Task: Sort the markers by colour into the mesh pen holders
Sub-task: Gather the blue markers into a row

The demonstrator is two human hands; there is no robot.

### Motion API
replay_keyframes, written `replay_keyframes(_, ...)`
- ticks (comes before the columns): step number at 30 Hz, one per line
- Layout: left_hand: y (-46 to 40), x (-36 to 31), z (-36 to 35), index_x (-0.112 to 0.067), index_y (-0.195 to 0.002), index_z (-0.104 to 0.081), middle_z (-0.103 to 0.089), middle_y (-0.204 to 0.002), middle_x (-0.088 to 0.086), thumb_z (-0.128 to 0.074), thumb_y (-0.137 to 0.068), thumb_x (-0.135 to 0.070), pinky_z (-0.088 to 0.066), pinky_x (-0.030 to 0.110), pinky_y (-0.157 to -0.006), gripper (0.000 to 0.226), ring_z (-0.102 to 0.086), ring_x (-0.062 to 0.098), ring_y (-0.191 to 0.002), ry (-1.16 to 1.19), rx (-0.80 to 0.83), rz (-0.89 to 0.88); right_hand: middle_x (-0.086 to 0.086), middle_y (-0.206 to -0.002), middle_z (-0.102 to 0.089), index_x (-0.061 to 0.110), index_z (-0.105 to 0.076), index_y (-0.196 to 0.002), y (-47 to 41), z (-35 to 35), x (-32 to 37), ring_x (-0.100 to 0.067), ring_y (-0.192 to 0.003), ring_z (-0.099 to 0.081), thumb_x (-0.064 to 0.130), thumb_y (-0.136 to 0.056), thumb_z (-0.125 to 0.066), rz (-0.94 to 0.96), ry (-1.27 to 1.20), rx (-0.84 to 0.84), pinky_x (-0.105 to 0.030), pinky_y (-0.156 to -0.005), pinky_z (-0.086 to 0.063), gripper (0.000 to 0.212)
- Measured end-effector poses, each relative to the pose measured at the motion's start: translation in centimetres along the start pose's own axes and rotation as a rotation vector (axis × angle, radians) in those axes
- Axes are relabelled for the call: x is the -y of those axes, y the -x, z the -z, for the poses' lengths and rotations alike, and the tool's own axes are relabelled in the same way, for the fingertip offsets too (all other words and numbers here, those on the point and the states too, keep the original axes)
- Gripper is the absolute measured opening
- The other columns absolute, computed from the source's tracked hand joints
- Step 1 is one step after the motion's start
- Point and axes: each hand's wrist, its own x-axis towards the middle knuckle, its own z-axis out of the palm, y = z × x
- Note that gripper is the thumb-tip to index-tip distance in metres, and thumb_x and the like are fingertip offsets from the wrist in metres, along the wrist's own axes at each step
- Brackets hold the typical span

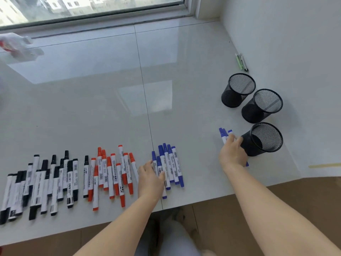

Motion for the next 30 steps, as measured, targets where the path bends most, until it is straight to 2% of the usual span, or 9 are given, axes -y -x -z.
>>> replay_keyframes(4, 0.0, 0.0, 0.0, -0.022, -0.142, -0.023, -0.036, -0.134, 0.005, -0.055, -0.090, -0.030, -0.046, 0.024, -0.085, 0.062, -0.050, 0.014, -0.110, 0.002, 0.016, -0.026, -0.017, -0.124, -0.038, 0.008, -0.032, -0.130, 1.0, -1.3, 0.1, -0.037, -0.092, -0.059, 0.003, -0.092, -0.035, 0.020, 0.094, 0.067, -0.036, -0.064, -0.037, 0.039)
replay_keyframes(11, -0.5, 0.3, 0.2, -0.028, -0.145, -0.018, -0.032, -0.134, 0.005, -0.056, -0.090, -0.029, -0.047, 0.024, -0.081, 0.067, -0.049, 0.013, -0.109, -0.014, 0.062, -0.066, -0.012, -0.126, -0.041, 0.014, -0.006, -0.147, 7.1, -5.6, 4.5, -0.017, -0.081, -0.051, 0.019, -0.095, -0.042, 0.143, 0.121, 0.077, -0.026, -0.057, -0.039, 0.063)
replay_keyframes(15, -0.7, 0.5, 0.6, -0.031, -0.146, -0.014, -0.031, -0.134, 0.003, -0.055, -0.091, -0.028, -0.050, 0.028, -0.085, 0.068, -0.050, 0.015, -0.110, -0.036, 0.107, -0.100, -0.011, -0.128, -0.048, 0.011, -0.003, -0.147, 8.2, -6.7, 5.9, -0.022, -0.109, -0.048, 0.031, -0.097, -0.036, 0.172, 0.112, 0.084, -0.030, -0.078, -0.044, 0.063)
replay_keyframes(17, -0.9, 0.6, 0.7, -0.032, -0.146, -0.013, -0.032, -0.131, 0.003, -0.055, -0.091, -0.026, -0.053, 0.030, -0.086, 0.070, -0.051, 0.014, -0.105, -0.037, 0.129, -0.106, -0.011, -0.129, -0.047, 0.011, -0.004, -0.148, 8.2, -7.0, 6.2, -0.023, -0.112, -0.045, 0.035, -0.097, -0.034, 0.201, 0.061, 0.087, -0.032, -0.086, -0.043, 0.063)
replay_keyframes(20, -1.0, 0.8, 0.6, -0.033, -0.146, -0.011, -0.033, -0.129, 0.003, -0.055, -0.091, -0.023, -0.054, 0.034, -0.085, 0.071, -0.052, 0.014, -0.100, -0.027, 0.141, -0.099, -0.011, -0.131, -0.042, 0.012, -0.008, -0.148, 8.2, -7.7, 5.9, -0.024, -0.113, -0.040, 0.040, -0.096, -0.033, 0.239, 0.060, -0.018, -0.035, -0.091, -0.038, 0.064)
replay_keyframes(23, -1.2, 0.9, 0.4, -0.033, -0.146, -0.011, -0.033, -0.129, 0.002, -0.055, -0.091, -0.024, -0.053, 0.030, -0.083, 0.071, -0.049, 0.011, -0.098, -0.032, 0.138, -0.098, -0.011, -0.149, -0.024, 0.015, -0.002, -0.148, 8.2, -8.4, 5.4, -0.029, -0.136, -0.020, 0.046, -0.095, -0.026, 0.215, 0.083, -0.037, -0.041, -0.112, -0.019, 0.065)
replay_keyframes(25, -1.2, 1.0, 0.2, -0.032, -0.146, -0.010, -0.034, -0.129, 0.002, -0.055, -0.091, -0.025, -0.051, 0.025, -0.077, 0.072, -0.046, 0.009, -0.094, -0.042, 0.136, -0.095, -0.007, -0.156, -0.010, 0.019, 0.006, -0.148, 8.1, -8.7, 5.3, -0.027, -0.143, -0.005, 0.049, -0.095, -0.019, 0.206, 0.073, -0.016, -0.041, -0.115, -0.004, 0.065)
replay_keyframes(27, -1.3, 0.9, 0.2, -0.031, -0.147, -0.009, -0.034, -0.130, 0.002, -0.054, -0.091, -0.026, -0.049, 0.024, -0.075, 0.072, -0.045, 0.009, -0.094, -0.048, 0.131, -0.094, -0.006, -0.158, -0.003, 0.022, 0.012, -0.146, 7.9, -8.9, 5.5, -0.026, -0.144, 0.002, 0.050, -0.094, -0.015, 0.206, 0.064, -0.006, -0.041, -0.115, 0.000, 0.065)
replay_keyframes(30, -1.2, 0.8, 0.3, -0.029, -0.147, -0.011, -0.034, -0.131, 0.003, -0.054, -0.091, -0.027, -0.046, 0.026, -0.082, 0.070, -0.048, 0.013, -0.106, -0.052, 0.126, -0.093, -0.006, -0.158, 0.002, 0.022, 0.011, -0.147, 7.7, -8.8, 5.6, -0.025, -0.144, 0.006, 0.051, -0.094, -0.014, 0.200, 0.076, 0.036, -0.041, -0.116, 0.001, 0.065)
